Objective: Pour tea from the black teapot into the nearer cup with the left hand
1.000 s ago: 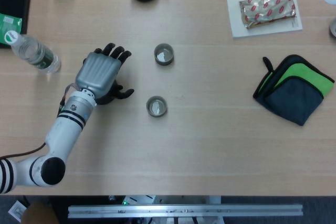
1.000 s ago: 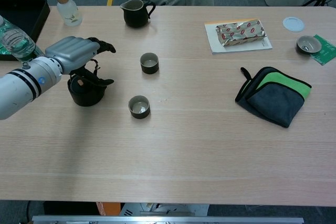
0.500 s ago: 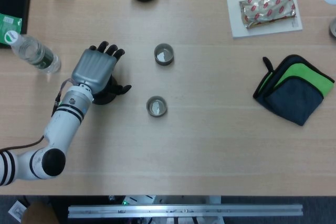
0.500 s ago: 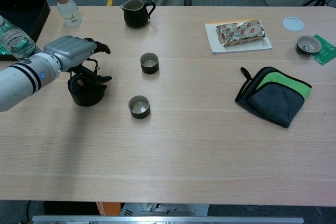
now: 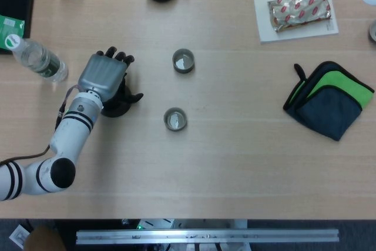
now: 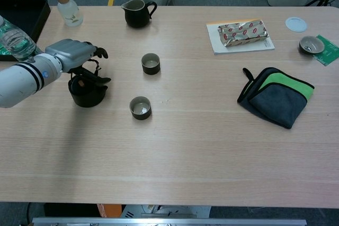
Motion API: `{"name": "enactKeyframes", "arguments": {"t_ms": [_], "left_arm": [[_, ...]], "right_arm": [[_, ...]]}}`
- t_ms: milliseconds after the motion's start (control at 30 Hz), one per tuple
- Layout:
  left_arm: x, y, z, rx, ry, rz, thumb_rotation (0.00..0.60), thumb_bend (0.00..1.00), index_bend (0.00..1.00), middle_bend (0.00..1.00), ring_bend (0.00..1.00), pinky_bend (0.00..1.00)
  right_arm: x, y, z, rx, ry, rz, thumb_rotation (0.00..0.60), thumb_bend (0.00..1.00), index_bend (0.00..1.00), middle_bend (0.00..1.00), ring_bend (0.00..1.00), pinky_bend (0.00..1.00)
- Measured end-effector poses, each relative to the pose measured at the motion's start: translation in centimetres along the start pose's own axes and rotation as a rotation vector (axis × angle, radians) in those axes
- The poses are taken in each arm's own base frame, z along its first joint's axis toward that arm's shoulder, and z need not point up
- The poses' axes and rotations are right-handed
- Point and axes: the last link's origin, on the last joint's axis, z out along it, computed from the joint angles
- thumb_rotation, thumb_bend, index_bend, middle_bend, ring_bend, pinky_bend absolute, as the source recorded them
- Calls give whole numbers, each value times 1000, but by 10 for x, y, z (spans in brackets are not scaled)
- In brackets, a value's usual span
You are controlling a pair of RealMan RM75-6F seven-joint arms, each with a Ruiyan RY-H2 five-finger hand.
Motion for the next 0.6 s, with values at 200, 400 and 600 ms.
{"name": "enactKeyframes", "arguments": {"t_ms": [200,400,600], "left_arm": [[0,-1,0,6,-2,2,224,189,227,267,121,222],[0,-3,-2,12,-6,-1,223,188,254,316,159,222],[-1,-5,-4,21,-4,-1,223,189,270,357,205,222]], "right_arm": [[0,0,0,-1,3,3,600,7,275,373,288,325],[0,1,-1,-3,5,6,600,7,275,373,288,325],[0,2,-1,-4,9,7,600,7,275,373,288,325]]}}
